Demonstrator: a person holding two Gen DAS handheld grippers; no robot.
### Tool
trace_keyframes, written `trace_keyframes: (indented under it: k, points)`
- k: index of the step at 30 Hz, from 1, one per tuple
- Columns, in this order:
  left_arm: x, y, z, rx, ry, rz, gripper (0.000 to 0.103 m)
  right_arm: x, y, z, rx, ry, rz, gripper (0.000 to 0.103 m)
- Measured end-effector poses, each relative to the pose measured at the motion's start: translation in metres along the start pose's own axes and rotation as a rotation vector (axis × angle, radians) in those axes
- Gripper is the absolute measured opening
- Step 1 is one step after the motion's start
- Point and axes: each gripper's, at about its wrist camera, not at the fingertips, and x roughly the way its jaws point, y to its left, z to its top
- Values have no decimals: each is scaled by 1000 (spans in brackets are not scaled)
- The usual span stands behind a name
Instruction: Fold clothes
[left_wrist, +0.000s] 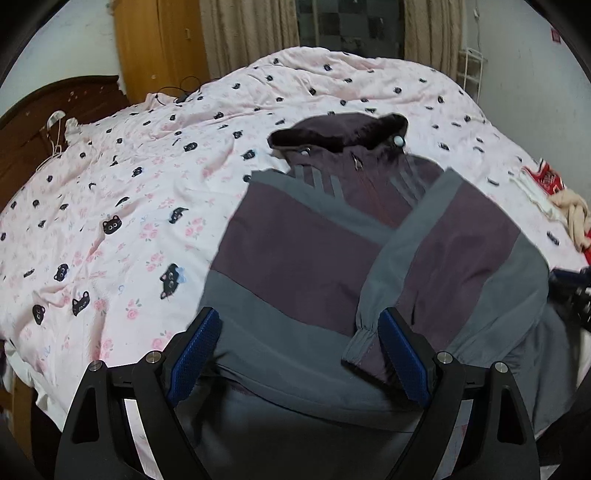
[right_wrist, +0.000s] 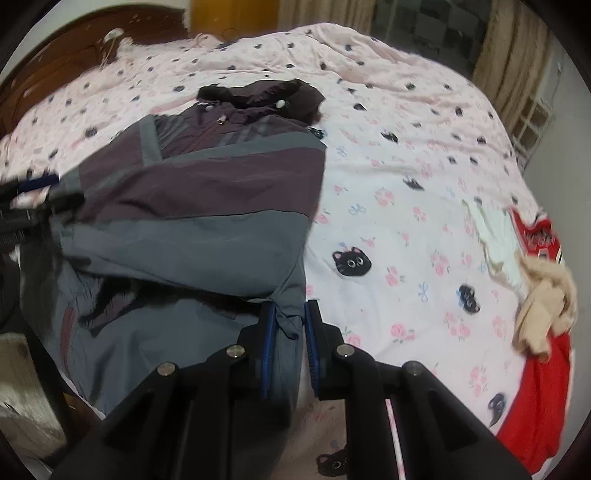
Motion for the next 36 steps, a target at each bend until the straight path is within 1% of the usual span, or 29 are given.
trace_keyframes:
  k: [2, 5, 10, 16, 18, 19, 20, 21, 22, 23, 24, 26, 29, 31, 33, 34, 36]
  points:
    - [-1, -2, -1, 7, -6, -2, 85, 2, -9, -1, 58, 9, 32, 16]
    - [-1, -7, -2, 22, -3, -3, 85, 5, -14, -4, 83, 20, 28, 16]
    - [0, -14, -3, 47, -6, 1, 85, 12, -15, -8, 85, 42, -2, 16]
    - [2, -14, -6, 55, -3, 3, 86, 14, -15, -9, 82, 48, -4, 16]
    - [2, -14, -6, 55, -2, 4, 86, 14, -16, -9, 83, 54, -2, 19]
    - [2, -14, -6, 55, -2, 5, 86, 13, -16, -9, 83, 56, -1, 24]
    - [2, -14, -6, 53, -2, 3, 86, 10, -17, -8, 90, 54, -1, 31]
    - [2, -14, -6, 51, -1, 1, 86, 7, -18, -7, 98, 53, -1, 36]
    - [2, -13, -6, 49, -1, -1, 86, 0, -20, -6, 112, 32, 21, 44]
    - [2, -13, -6, 46, 0, -3, 86, -8, -22, -4, 126, 11, 44, 50]
    - [2, -13, -6, 45, 0, -5, 86, -17, -23, 0, 135, -14, 53, 50]
    - [3, -13, -6, 44, 0, -5, 86, -34, -25, 7, 147, -63, 75, 51]
    - [0, -13, -6, 36, -11, -2, 86, -54, -21, 22, 157, -134, 145, 51]
    - [-5, -13, -5, 30, -25, -1, 86, -61, -9, 33, 155, -164, 187, 51]
    - [-10, -12, -3, 27, -41, -5, 86, -59, 4, 39, 148, -164, 231, 50]
    - [-12, -12, -2, 25, -49, -7, 86, -56, 15, 43, 140, -161, 267, 50]
    - [-18, -11, 0, 22, -67, -6, 86, -50, 32, 46, 114, -146, 302, 45]
